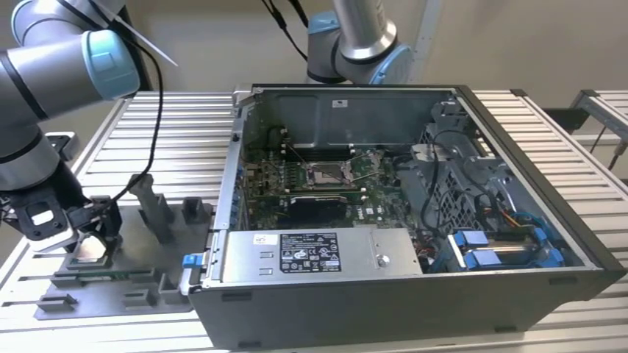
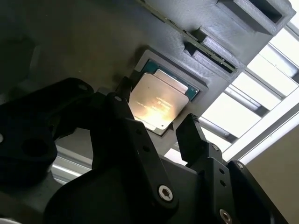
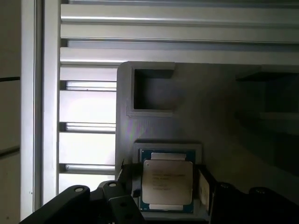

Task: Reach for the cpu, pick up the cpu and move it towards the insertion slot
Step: 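Pick up the cpu and move it towards the insertion slot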

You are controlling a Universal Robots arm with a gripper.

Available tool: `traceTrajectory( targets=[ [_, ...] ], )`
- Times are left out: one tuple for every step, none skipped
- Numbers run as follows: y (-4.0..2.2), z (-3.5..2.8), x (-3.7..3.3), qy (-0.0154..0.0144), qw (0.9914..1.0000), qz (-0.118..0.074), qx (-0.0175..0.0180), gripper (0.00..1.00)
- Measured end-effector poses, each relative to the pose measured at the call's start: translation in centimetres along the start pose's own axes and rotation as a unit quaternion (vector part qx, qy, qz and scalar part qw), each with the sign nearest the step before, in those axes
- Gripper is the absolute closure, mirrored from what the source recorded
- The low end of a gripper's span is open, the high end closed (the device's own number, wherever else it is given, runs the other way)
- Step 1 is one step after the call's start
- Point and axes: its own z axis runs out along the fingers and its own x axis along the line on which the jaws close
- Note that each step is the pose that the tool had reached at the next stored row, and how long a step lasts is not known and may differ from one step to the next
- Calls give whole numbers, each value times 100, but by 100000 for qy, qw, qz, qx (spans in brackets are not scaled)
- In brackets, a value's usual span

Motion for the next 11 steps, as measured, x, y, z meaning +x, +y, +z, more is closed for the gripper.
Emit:
traceTrajectory(
  targets=[
    [0, 4, -4, -7, 100000, 0, -4, 0],
    [0, 6, -7, -4, 100000, 0, -2, 0],
    [0, 9, -11, -3, 100000, -5, -2, 0],
    [0, 10, -16, -3, 100000, -6, -4, 0],
    [1, 11, -18, -8, 100000, -4, -7, 0],
    [0, 11, -18, -5, 100000, -2, -4, 0],
    [0, 11, -18, -2, 100000, 0, -2, 0],
    [0, 11, -18, -2, 100000, 0, -2, 0],
    [0, 11, -18, -5, 100000, -5, -3, 0],
    [0, 11, -18, -5, 100000, -3, -1, 0],
    [0, 11, -19, -4, 100000, -5, -2, 0]
  ],
)
